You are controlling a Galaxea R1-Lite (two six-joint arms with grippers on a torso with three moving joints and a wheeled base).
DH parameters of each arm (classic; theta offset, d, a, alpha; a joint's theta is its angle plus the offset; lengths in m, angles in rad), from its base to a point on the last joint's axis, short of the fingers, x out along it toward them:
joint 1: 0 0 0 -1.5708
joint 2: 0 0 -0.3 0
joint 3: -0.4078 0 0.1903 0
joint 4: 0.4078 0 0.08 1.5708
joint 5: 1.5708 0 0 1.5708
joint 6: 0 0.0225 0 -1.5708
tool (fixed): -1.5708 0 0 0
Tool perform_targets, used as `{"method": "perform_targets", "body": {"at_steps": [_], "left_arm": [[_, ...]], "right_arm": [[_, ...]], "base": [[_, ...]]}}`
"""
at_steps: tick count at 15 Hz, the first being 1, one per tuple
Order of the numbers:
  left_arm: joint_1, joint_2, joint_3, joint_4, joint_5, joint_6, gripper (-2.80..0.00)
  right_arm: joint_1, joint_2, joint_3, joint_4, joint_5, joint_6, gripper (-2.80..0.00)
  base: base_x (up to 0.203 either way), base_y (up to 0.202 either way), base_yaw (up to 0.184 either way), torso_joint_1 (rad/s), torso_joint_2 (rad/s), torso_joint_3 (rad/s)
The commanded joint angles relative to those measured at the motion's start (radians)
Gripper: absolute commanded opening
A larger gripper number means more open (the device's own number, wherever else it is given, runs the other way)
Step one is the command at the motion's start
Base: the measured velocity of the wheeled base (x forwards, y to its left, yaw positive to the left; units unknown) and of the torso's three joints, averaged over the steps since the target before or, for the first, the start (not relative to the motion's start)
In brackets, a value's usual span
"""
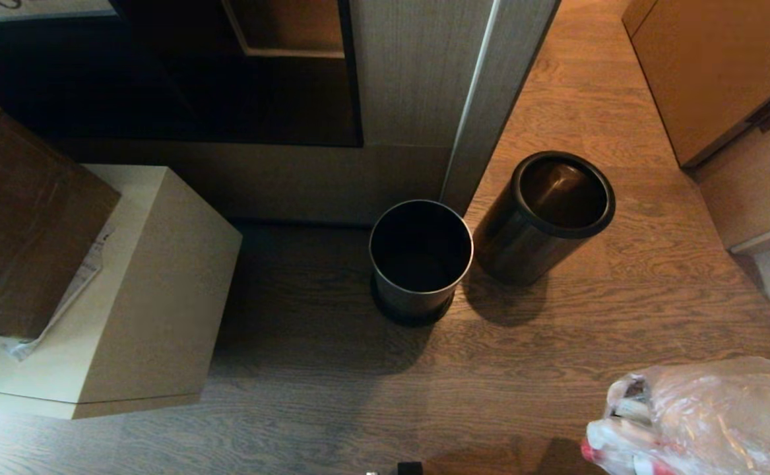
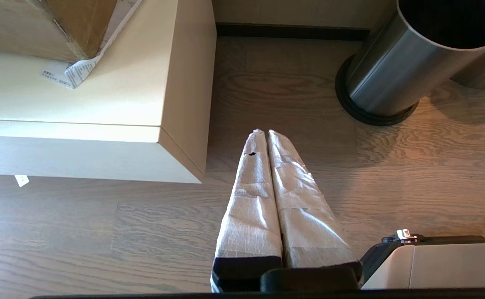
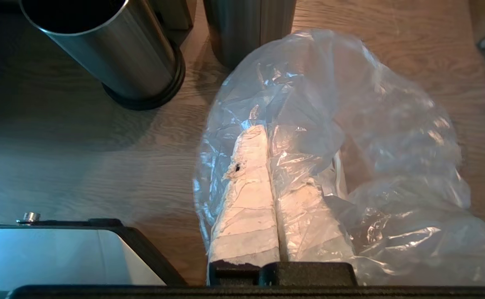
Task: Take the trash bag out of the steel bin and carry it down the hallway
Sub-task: Put the trash bag at the door
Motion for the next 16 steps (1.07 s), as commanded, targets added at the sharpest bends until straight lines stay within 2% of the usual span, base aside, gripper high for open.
{"method": "perform_targets", "body": {"at_steps": [1, 16], "left_arm": [[0.000, 0.000, 0.011, 0.000, 0.001, 0.000, -2.80], [0.000, 0.000, 0.012, 0.002, 0.001, -0.002, -2.80]], "right_arm": [[0.000, 0.003, 0.000, -0.001, 0.000, -0.001, -2.80], [-0.001, 0.003, 0.000, -0.001, 0.000, 0.002, -2.80]], "base": [[0.000, 0.000, 0.000, 0.000, 0.00, 0.000], [0.000, 0.000, 0.000, 0.000, 0.00, 0.000]]}}
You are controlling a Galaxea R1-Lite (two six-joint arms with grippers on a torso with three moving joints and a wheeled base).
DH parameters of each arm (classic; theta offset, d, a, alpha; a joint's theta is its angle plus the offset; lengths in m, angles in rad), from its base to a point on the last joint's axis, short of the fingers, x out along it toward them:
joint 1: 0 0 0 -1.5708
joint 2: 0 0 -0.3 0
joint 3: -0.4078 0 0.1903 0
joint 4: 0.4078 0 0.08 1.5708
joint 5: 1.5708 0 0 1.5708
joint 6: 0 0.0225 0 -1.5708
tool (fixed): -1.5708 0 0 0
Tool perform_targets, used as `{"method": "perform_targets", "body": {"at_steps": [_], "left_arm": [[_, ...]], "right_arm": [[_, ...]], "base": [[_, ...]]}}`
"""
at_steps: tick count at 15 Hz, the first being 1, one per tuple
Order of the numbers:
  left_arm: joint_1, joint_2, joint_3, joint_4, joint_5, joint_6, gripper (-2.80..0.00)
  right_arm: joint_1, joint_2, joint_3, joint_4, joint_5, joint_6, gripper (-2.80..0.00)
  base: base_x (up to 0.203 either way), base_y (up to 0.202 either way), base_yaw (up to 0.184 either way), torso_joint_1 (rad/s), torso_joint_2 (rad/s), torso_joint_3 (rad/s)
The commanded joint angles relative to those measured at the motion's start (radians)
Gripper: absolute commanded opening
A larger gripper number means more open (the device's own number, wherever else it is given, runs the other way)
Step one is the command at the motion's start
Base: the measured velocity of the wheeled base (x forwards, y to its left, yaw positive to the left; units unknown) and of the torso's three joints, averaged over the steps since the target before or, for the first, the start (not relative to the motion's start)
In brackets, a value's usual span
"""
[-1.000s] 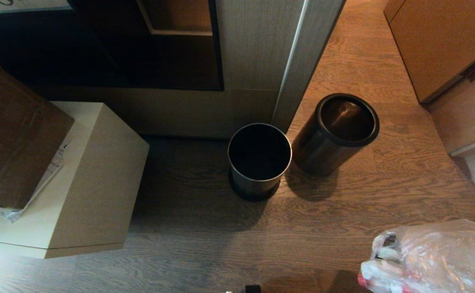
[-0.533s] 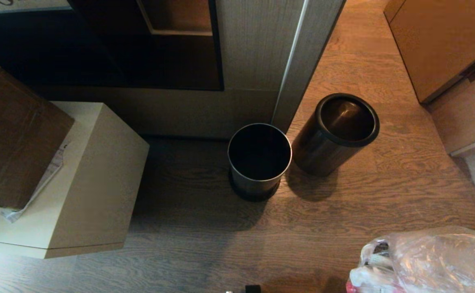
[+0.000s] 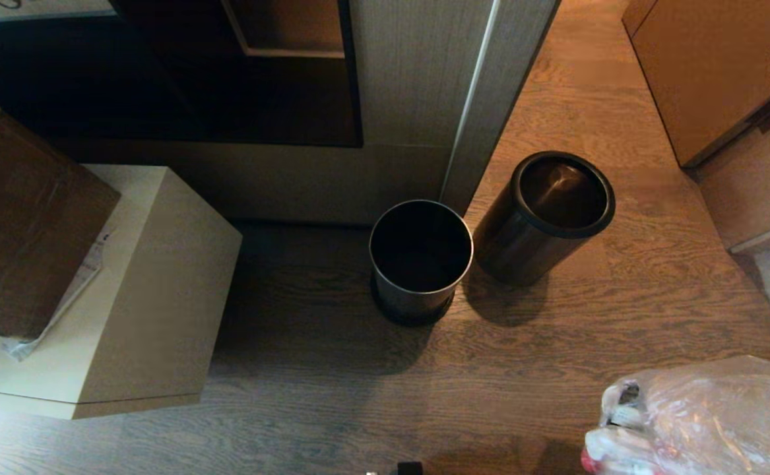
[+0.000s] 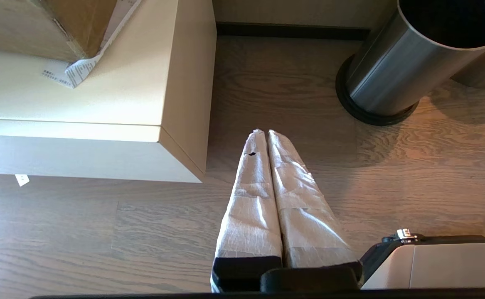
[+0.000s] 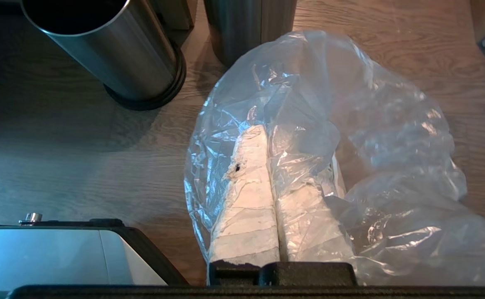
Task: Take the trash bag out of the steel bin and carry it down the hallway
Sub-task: Put the trash bag at the door
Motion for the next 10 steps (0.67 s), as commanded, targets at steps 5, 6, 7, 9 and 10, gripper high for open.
{"method": "perform_targets", "body": {"at_steps": [5, 6, 7, 9, 10], "left_arm": [[0.000, 0.000, 0.012, -0.002, 0.000, 0.003, -2.80], [0.000, 0.000, 0.011, -0.002, 0.000, 0.000, -2.80], [0.000, 0.000, 0.012, -0.002, 0.002, -0.006, -2.80], [0.000, 0.000, 0.012, -0.002, 0.002, -0.006, -2.80], [0.000, 0.000, 0.012, -0.002, 0.002, -0.006, -2.80]], "right_arm": [[-0.001, 0.003, 0.000, -0.001, 0.000, -0.002, -2.80], [0.000, 0.003, 0.000, -0.001, 0.000, 0.000, -2.80], [-0.001, 0.003, 0.000, -0.001, 0.000, 0.000, -2.80], [0.000, 0.003, 0.000, -0.001, 0.000, 0.000, -2.80], [0.000, 0.003, 0.000, -0.001, 0.000, -0.003, -2.80]], "base": [[0.000, 0.000, 0.000, 0.000, 0.00, 0.013], [0.000, 0.000, 0.000, 0.007, 0.00, 0.125], [0.000, 0.000, 0.000, -0.001, 0.00, 0.157], [0.000, 0.000, 0.000, 0.002, 0.00, 0.184], [0.000, 0.000, 0.000, -0.001, 0.00, 0.197]]}}
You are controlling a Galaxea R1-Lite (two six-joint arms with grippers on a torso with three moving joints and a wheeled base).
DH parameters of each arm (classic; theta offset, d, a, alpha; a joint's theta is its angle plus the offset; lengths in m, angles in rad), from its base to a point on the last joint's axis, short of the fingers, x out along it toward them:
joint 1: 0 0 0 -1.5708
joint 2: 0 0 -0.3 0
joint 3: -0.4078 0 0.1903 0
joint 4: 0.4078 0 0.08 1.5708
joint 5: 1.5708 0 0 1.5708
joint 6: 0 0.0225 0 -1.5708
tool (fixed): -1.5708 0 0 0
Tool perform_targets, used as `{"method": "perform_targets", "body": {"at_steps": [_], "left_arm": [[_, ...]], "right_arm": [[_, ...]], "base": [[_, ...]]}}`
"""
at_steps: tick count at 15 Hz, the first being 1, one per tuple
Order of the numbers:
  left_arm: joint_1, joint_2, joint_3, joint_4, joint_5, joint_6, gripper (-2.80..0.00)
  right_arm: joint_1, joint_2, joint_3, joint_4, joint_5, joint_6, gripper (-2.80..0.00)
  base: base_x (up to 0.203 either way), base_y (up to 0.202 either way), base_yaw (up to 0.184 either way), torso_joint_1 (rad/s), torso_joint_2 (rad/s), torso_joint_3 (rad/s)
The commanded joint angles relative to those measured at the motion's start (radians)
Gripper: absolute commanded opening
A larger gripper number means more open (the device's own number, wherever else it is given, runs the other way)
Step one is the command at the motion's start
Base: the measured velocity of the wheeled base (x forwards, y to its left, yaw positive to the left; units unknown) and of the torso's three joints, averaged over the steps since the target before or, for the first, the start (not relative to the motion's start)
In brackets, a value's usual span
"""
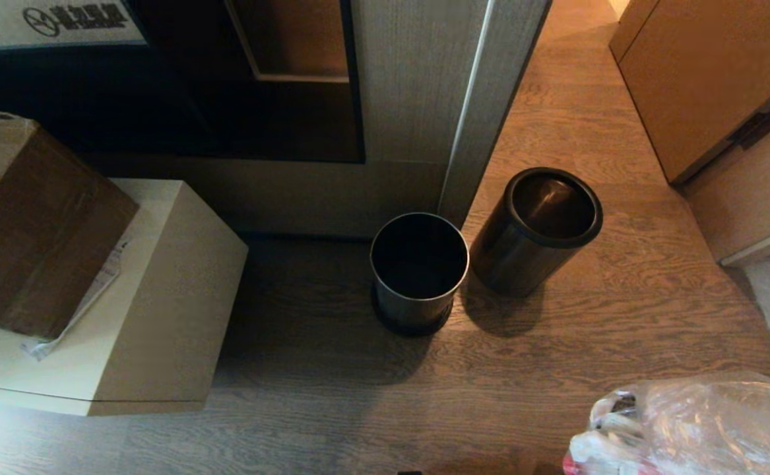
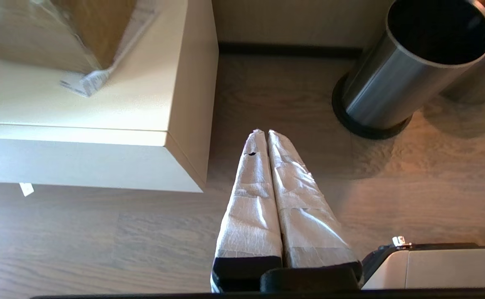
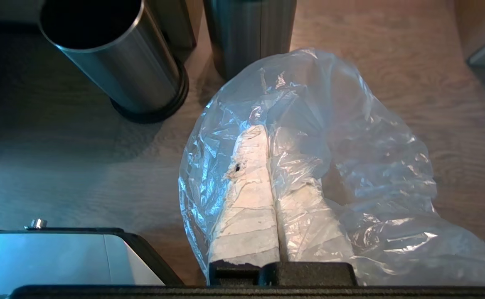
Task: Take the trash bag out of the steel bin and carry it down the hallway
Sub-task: Put the trash bag at the door
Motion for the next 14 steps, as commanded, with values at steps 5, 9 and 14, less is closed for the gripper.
{"method": "perform_targets", "body": {"at_steps": [5, 9, 14], "left_arm": [[0.000, 0.000, 0.012, -0.001, 0.000, 0.000, -2.80], [0.000, 0.000, 0.011, -0.001, 0.000, 0.000, -2.80], [0.000, 0.000, 0.012, -0.001, 0.000, 0.000, -2.80]], "right_arm": [[0.000, 0.002, 0.000, 0.000, 0.000, 0.001, -2.80], [-0.001, 0.002, 0.000, 0.000, 0.000, -0.002, -2.80], [0.001, 0.002, 0.000, 0.000, 0.000, 0.001, -2.80]], "base": [[0.000, 0.000, 0.000, 0.003, 0.00, 0.202], [0.000, 0.000, 0.000, 0.003, 0.00, 0.204], [0.000, 0.000, 0.000, 0.000, 0.01, 0.203]]}}
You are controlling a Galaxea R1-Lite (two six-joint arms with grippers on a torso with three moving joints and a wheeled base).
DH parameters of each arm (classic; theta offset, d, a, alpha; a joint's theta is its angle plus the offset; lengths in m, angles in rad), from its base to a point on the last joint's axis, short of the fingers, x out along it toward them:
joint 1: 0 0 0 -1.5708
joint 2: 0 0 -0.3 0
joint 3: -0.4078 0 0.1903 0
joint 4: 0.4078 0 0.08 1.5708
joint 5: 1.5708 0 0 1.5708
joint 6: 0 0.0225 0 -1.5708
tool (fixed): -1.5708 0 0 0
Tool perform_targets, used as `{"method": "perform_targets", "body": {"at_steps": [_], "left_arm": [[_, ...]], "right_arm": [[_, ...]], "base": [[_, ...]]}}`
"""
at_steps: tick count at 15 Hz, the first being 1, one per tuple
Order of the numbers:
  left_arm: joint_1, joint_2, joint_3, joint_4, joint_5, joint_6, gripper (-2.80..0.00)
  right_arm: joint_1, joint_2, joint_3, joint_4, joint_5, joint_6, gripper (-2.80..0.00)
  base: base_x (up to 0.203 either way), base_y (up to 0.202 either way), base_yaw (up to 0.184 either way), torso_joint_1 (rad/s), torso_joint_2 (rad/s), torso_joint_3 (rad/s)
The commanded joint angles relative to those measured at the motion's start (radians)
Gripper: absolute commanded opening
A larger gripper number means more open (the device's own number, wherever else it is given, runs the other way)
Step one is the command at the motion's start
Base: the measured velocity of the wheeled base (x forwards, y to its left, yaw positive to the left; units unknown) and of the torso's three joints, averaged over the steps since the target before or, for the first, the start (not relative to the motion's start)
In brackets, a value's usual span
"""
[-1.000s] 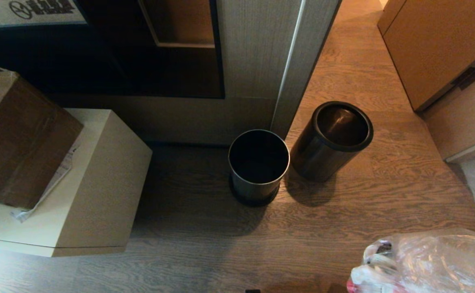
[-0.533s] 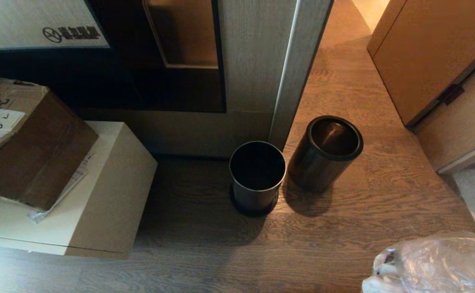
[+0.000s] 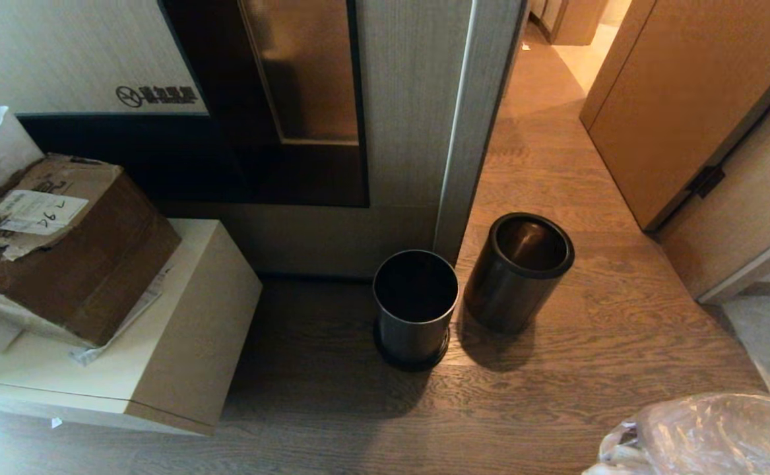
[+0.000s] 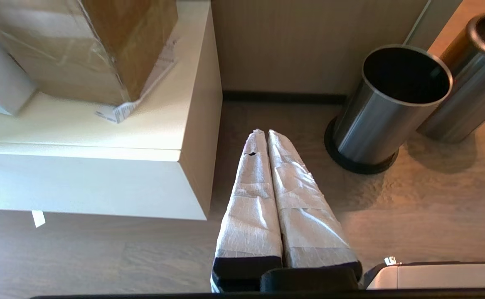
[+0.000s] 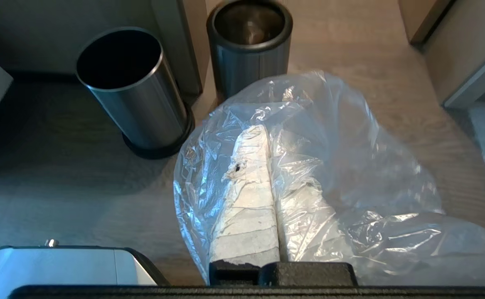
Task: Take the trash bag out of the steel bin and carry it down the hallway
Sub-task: Put the trash bag at the door
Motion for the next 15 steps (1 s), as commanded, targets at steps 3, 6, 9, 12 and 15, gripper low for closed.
{"method": "perform_targets", "body": {"at_steps": [3, 6, 9, 12, 15], "left_arm": [[0.000, 0.000, 0.012, -0.001, 0.001, -0.001, -2.80], [0.000, 0.000, 0.012, -0.001, 0.001, -0.001, -2.80], [0.000, 0.000, 0.012, -0.001, 0.001, -0.001, -2.80], [0.000, 0.000, 0.012, -0.001, 0.001, -0.001, -2.80], [0.000, 0.000, 0.011, -0.001, 0.001, -0.001, -2.80]], "right_arm": [[0.000, 0.002, 0.000, 0.000, 0.000, 0.000, -2.80], [0.001, 0.002, 0.000, 0.000, 0.000, 0.000, -2.80], [0.000, 0.002, 0.000, 0.000, -0.001, 0.000, -2.80], [0.001, 0.002, 0.000, 0.000, 0.000, -0.003, -2.80], [0.000, 0.002, 0.000, 0.000, 0.000, -0.001, -2.80]], "base": [[0.000, 0.000, 0.000, 0.003, 0.00, 0.203], [0.000, 0.000, 0.000, 0.003, 0.00, 0.211], [0.000, 0.000, 0.000, 0.001, 0.00, 0.201], [0.000, 0.000, 0.000, 0.002, 0.00, 0.204], [0.000, 0.000, 0.000, 0.004, 0.00, 0.180]]}}
